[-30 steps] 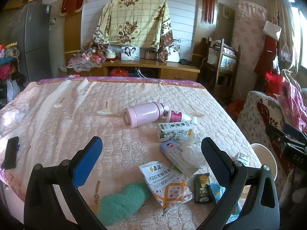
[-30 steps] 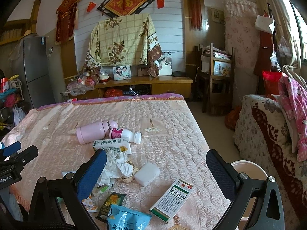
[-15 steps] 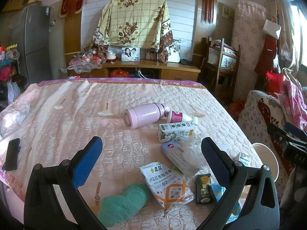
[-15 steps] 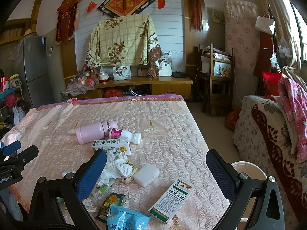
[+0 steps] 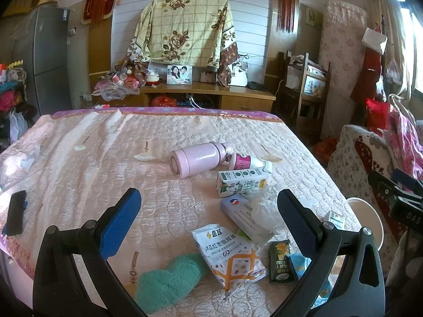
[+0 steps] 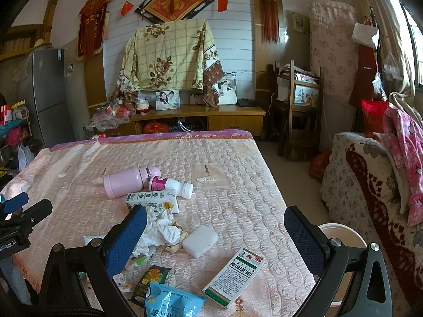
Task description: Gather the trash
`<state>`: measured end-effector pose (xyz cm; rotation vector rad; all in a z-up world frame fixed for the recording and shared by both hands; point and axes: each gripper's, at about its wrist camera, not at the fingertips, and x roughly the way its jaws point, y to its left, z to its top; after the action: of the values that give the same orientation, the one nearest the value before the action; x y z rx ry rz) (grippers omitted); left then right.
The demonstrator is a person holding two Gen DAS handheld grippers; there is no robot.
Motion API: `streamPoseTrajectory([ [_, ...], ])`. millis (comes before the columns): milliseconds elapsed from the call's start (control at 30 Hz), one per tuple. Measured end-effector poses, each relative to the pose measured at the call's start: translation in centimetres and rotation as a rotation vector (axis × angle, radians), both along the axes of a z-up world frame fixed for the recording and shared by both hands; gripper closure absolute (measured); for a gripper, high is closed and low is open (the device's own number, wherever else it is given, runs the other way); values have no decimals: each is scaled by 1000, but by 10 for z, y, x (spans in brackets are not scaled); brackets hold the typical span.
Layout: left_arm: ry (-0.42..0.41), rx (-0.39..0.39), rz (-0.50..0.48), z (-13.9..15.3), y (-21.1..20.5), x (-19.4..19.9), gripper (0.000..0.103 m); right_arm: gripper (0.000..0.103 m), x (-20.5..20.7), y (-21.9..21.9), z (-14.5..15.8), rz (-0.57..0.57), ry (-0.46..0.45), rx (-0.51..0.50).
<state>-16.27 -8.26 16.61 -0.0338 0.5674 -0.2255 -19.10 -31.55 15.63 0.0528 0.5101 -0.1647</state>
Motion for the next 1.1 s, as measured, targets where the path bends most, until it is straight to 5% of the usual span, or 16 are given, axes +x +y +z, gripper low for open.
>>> streamPoseTrajectory([
  [1100,-1,0,2,2,6,4,1,0,0,3,-4,7,8,-4],
])
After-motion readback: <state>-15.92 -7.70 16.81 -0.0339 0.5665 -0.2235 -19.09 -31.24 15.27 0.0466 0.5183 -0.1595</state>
